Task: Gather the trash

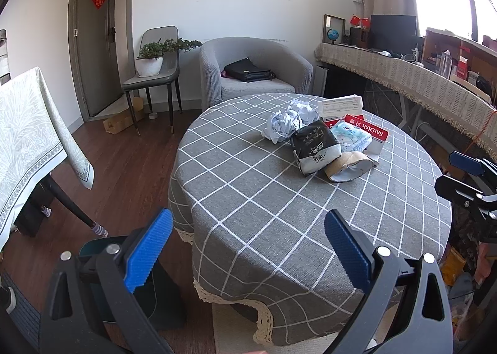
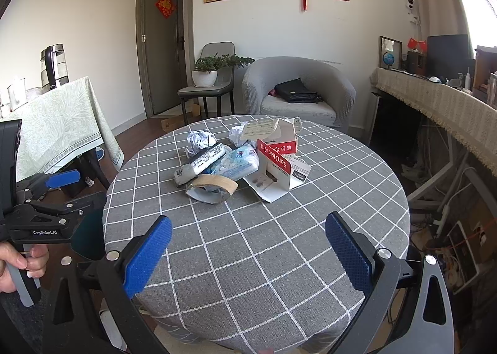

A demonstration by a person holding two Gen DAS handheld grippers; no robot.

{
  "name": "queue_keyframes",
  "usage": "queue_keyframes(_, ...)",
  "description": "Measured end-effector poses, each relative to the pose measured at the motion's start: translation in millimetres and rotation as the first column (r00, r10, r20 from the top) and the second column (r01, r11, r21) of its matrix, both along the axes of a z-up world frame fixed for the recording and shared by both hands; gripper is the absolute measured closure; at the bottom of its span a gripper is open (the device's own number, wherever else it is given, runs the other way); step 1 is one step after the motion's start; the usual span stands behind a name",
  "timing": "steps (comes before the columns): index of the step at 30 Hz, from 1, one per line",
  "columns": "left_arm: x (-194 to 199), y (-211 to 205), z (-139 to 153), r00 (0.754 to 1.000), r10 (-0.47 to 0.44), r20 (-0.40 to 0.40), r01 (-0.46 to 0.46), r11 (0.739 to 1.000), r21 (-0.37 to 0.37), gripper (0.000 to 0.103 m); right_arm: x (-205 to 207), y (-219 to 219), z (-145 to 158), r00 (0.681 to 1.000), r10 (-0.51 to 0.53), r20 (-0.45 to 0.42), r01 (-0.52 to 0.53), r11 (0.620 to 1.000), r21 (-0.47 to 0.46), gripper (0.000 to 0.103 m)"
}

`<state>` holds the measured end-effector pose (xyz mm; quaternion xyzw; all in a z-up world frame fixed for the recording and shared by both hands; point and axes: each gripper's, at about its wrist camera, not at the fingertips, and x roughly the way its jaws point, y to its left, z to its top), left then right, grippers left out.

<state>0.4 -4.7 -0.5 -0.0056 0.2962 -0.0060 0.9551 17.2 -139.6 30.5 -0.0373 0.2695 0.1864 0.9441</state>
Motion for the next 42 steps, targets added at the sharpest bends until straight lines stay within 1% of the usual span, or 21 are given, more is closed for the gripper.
queue_keyframes(3, -1, -1, 4, 1.000, -0.003, 0.012, 0.003, 1.000, 0.008, 0.003, 0, 0, 0, 1.000, 0.003, -0.004, -0.003, 1.000, -0.001, 0.003)
queue_keyframes(8, 1, -1, 9, 0.999, -0.039, 0.011, 0.039, 0.999, -0.032, 0.003, 2, 3, 3, 1.000, 0.012, -0.003, -0.012, 1.000, -0.010, 0.003)
queue_keyframes(11, 3, -1, 13, 0.998, -0.053, 0.031, 0.055, 0.998, -0.039, 0.003, 7, 3, 6, 1.000, 0.011, -0.002, -0.011, 1.000, -0.010, 0.003)
queue_keyframes(14, 9, -1, 16, 0.997, -0.052, 0.057, 0.054, 0.998, -0.044, 0.004, 14, 0, 11, 1.000, 0.012, 0.001, -0.012, 1.000, 0.010, 0.003)
queue_keyframes(18, 21, 1, 21, 0.995, -0.068, 0.071, 0.075, 0.992, -0.100, 0.004, 27, -2, 16, 1.000, 0.022, 0.006, -0.022, 1.000, 0.010, 0.003)
queue_keyframes(21, 34, -1, 22, 0.993, -0.101, 0.068, 0.109, 0.985, -0.133, 0.004, 39, -3, 16, 1.000, 0.032, 0.001, -0.032, 0.999, 0.006, 0.003)
queue_keyframes(23, 42, -4, 21, 0.991, -0.121, 0.062, 0.129, 0.981, -0.145, 0.005, 48, -3, 16, 0.999, 0.040, -0.004, -0.040, 0.999, 0.007, 0.003)
queue_keyframes(27, 61, -12, 19, 0.987, -0.153, 0.049, 0.159, 0.973, -0.166, 0.005, 67, -3, 16, 0.998, 0.057, -0.013, -0.057, 0.998, 0.003, 0.008)
queue_keyframes(30, 77, -14, 16, 0.984, -0.177, 0.028, 0.179, 0.962, -0.208, 0.007, 81, -5, 16, 0.997, 0.072, -0.018, -0.072, 0.997, 0.002, 0.009)
queue_keyframes(33, 94, -16, 10, 0.979, -0.204, -0.014, 0.193, 0.944, -0.269, 0.011, 95, -8, 15, 0.996, 0.081, -0.030, -0.081, 0.997, 0.000, 0.009)
queue_keyframes(36, 111, -16, 1, 0.974, -0.217, -0.061, 0.186, 0.926, -0.328, 0.012, 107, -12, 13, 0.994, 0.096, -0.048, -0.095, 0.995, 0.019, 0.009)
queue_keyframes(42, 134, -17, -8, 0.964, -0.246, -0.100, 0.182, 0.887, -0.424, 0.012, 132, -17, 11, 0.990, 0.119, -0.075, -0.116, 0.992, 0.039, 0.010)
